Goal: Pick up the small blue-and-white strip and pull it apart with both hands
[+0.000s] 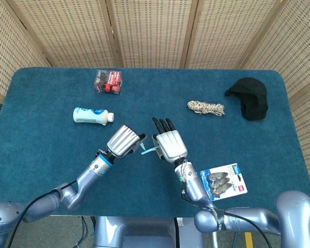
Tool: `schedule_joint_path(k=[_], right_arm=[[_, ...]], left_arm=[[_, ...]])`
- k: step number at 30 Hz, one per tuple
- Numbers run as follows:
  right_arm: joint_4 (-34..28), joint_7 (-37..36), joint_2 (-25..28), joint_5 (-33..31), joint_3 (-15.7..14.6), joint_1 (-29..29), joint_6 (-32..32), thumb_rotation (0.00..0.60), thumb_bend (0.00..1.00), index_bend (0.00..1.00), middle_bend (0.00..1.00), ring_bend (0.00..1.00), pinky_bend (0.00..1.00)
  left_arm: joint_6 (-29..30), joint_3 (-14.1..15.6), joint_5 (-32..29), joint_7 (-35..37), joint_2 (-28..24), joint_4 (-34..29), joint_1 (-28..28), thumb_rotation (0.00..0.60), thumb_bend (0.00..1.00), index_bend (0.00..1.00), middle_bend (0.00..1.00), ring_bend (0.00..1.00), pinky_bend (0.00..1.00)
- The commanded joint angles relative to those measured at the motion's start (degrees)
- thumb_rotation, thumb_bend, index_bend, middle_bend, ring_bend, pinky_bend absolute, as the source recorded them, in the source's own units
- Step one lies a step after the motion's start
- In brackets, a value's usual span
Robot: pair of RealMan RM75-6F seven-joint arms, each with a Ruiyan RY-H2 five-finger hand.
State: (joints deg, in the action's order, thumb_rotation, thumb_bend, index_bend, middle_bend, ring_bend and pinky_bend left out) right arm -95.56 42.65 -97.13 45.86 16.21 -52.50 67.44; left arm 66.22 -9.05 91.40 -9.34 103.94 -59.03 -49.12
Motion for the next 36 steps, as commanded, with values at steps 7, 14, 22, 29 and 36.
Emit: schedule_joint_path(k=[7, 14, 22, 29, 36], right_arm=[[2.3, -2.0, 1.2, 0.5, -1.0, 0.9, -1.3, 0.600, 0.68, 0.66, 0.00, 0.00, 0.00], [5.6, -3.9, 0.6, 0.8, -1.8, 1.3, -2.8, 0.600, 0.68, 0.66, 0.00, 0.00, 0.00], [7.7, -6.9, 0.1, 1.0, -1.8, 2.4, -3.5, 0.600, 0.00, 0.01, 0.00, 0.00, 0.00], [4.2, -10.6, 3.8, 7.3, -2.4, 5.4, 0.7, 0.600, 0.00, 0.00, 0.00, 0.00, 0.00], [8.7, -22.8, 9.4, 25.2, -9.4, 14.3, 11.5, 0.600, 0.00, 0.00, 0.00, 0.00, 0.00]], left_arm=[[4.2, 4.4, 0.0, -1.8, -5.9, 0.8, 6.3, 0.600, 0.60, 0.79, 0.94, 0.93, 0.88], [10.4, 6.7, 0.1, 3.7, -10.7, 3.4, 12.4, 0.600, 0.53, 0.79, 0.93, 0.92, 0.88], [10.6, 7.8, -1.7, 4.2, -14.1, 3.4, 16.2, 0.600, 0.00, 0.09, 0.01, 0.02, 0.24], [13.0, 5.2, -5.1, -1.0, -18.5, -4.8, 18.9, 0.600, 0.00, 0.00, 0.00, 0.00, 0.10], [18.5, 3.0, -11.9, 1.5, -24.2, -19.9, 26.8, 0.600, 0.00, 0.00, 0.00, 0.00, 0.00]])
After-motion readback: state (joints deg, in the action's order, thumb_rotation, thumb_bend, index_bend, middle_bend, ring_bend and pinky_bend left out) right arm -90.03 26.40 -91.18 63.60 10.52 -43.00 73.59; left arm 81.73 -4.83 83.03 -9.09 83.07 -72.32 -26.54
